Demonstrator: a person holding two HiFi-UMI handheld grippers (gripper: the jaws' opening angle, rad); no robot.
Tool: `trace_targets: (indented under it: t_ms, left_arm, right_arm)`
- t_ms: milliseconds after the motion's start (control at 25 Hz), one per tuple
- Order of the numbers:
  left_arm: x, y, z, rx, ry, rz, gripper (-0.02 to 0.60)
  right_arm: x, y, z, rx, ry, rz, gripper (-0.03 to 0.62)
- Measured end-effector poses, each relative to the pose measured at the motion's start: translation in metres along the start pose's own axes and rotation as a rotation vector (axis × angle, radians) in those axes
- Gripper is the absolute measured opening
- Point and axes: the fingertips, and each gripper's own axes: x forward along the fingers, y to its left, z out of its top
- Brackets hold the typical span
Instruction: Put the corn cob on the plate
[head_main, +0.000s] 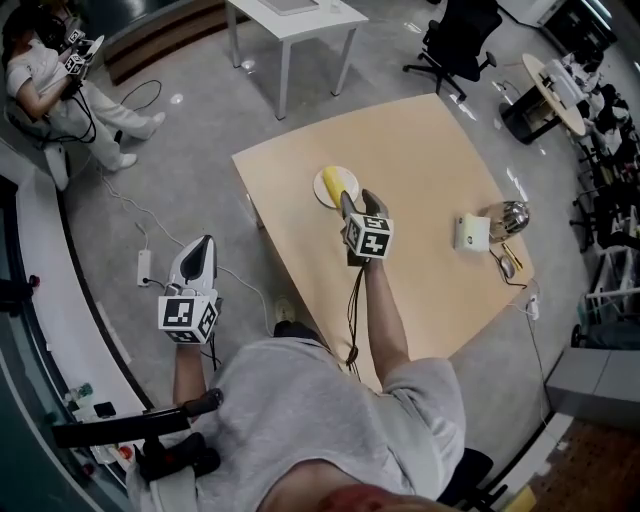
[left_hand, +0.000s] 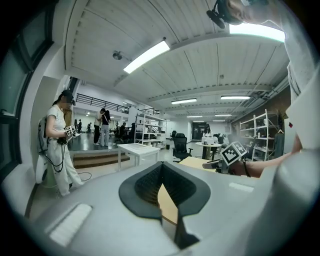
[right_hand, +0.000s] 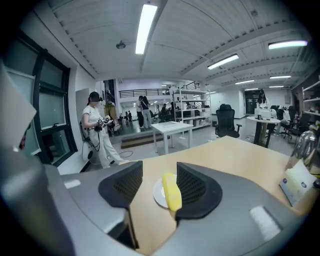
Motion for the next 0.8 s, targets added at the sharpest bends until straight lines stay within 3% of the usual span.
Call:
trace_targets:
  t_ms: [400,800]
  left_arm:
    - [-0.008,-0.025,0.001,0.006,-0.027,-0.106,0.018]
    - [-0.015,-0.053,0.005,0.015,-0.047,-0.196,0.019]
  right_arm:
    - [-0.091,0.008,0.016,0.046,-0.135,-0.046,0.184]
    - [-0.169,0.015,0.018,0.086,-0.252,-0.104,0.104]
